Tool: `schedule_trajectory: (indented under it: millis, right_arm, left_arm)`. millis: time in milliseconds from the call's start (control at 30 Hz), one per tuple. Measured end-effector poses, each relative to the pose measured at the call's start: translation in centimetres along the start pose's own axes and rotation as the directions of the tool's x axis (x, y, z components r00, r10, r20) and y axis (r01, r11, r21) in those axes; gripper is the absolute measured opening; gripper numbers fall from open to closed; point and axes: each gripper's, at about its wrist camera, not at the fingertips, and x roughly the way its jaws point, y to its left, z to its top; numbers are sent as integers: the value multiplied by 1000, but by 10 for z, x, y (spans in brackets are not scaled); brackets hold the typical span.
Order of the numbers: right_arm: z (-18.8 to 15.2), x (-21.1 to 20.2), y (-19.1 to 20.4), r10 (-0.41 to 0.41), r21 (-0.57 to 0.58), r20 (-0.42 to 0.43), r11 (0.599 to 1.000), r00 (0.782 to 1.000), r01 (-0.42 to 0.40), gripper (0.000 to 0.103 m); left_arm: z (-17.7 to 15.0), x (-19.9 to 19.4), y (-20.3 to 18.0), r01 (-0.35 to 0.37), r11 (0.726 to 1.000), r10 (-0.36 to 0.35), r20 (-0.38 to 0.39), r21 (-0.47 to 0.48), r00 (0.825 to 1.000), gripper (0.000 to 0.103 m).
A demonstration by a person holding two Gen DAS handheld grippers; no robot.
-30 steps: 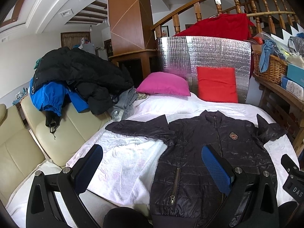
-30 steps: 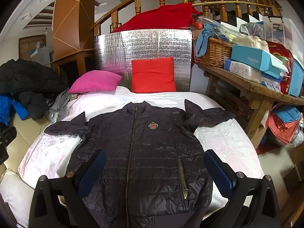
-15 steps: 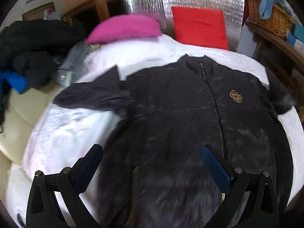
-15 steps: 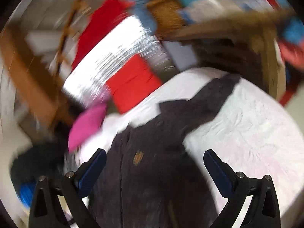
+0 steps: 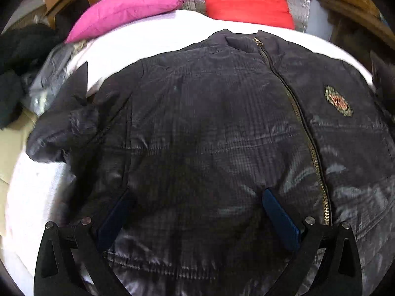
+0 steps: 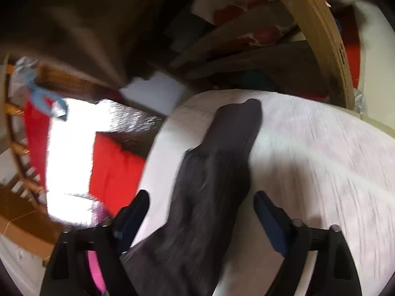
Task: Fold large clothes
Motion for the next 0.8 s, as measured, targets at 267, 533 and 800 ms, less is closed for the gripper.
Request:
schedule_trajectory:
  millis: [267, 533, 800]
  right_arm:
    - [2, 41, 31, -138, -162, 57, 976, 989, 146, 27]
    - [-56, -37, 123, 106, -328, 96, 942, 990, -69, 20]
    - [-193, -95, 237, 281, -513, -67, 813, 957, -275, 20]
  left_arm:
    - [-4, 2, 0, 34, 997, -33, 11, -69, 999, 103]
    - [20, -6, 20, 60, 997, -61, -14, -56, 998, 103]
    - [25, -65, 80, -60, 986, 93, 215, -154, 972, 103]
